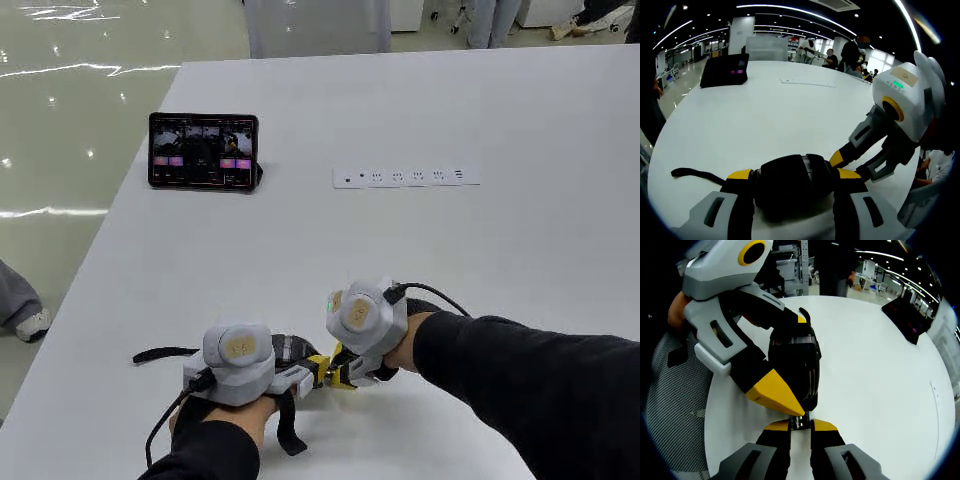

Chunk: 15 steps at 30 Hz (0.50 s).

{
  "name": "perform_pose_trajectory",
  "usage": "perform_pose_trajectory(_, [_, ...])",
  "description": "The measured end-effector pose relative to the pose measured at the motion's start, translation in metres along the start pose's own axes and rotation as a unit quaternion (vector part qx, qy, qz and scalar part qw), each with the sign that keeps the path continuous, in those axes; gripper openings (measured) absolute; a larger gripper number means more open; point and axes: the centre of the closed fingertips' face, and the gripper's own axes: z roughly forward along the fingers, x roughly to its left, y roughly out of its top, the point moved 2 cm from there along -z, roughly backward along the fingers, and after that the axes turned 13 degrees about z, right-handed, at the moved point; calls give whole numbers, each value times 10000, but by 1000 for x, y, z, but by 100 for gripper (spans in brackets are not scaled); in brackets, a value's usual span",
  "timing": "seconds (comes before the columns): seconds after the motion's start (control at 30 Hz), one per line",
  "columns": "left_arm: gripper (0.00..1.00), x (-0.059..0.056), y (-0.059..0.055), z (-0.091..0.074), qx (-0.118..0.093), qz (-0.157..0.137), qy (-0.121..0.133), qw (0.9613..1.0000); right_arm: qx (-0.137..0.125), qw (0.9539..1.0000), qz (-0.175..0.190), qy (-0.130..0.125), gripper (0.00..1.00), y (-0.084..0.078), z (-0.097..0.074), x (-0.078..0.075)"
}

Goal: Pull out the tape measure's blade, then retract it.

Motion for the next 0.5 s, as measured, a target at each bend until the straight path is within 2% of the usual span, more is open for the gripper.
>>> perform_pose_trajectory(0.2, [60,1,1,1,-14,-25,-7,10000,-61,9999,84,7,11,0,0,0])
perform_pose_trajectory(0.3, [62,1,2,3,29,-49,-20,10000,-178,9997,-138,-76,12,-1,2,1])
perform_pose_trajectory(0.5, [63,0,1,3,61,-51,-115,9999,-286,9994,-62,-175,15,-1,0,-1])
